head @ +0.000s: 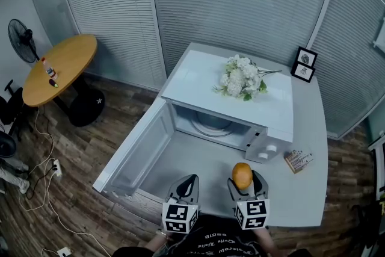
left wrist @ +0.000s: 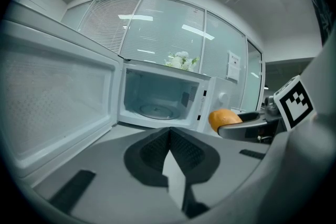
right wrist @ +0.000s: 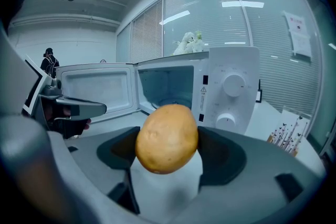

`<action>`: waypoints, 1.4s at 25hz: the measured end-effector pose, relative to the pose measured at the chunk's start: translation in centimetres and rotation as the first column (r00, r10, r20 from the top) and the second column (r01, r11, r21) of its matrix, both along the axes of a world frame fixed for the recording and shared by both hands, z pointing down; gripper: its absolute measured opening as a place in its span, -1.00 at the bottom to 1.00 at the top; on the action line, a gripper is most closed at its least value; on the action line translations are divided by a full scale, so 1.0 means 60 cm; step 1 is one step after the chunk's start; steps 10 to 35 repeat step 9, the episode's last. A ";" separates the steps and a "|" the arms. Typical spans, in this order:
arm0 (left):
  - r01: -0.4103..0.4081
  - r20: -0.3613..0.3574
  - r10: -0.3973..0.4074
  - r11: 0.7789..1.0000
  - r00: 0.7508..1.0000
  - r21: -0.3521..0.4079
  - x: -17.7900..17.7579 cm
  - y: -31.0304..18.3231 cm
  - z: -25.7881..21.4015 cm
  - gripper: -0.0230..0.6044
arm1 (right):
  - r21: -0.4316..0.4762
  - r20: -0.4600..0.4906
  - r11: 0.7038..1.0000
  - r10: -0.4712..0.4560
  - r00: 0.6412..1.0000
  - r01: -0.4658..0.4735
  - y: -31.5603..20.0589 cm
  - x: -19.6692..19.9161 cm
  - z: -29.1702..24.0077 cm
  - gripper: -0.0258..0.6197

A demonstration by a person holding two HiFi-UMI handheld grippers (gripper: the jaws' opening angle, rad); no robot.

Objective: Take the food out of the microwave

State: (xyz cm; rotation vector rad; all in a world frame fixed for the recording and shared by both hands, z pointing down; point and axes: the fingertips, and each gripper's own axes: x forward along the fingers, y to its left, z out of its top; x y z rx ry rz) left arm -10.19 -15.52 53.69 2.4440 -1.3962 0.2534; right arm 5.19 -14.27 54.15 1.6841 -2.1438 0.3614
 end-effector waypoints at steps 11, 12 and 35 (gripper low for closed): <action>0.008 -0.006 -0.008 1.000 1.000 0.001 -0.002 0.000 0.001 -0.90 | 0.004 -0.005 1.000 -0.002 1.000 0.002 0.001 0.000 -0.001 0.15; 0.008 -0.006 -0.008 1.000 1.000 0.001 -0.002 0.000 0.001 -0.90 | 0.004 -0.005 1.000 -0.002 1.000 0.002 0.001 0.000 -0.001 0.15; 0.008 -0.006 -0.008 1.000 1.000 0.001 -0.002 0.000 0.001 -0.90 | 0.004 -0.005 1.000 -0.002 1.000 0.002 0.001 0.000 -0.001 0.15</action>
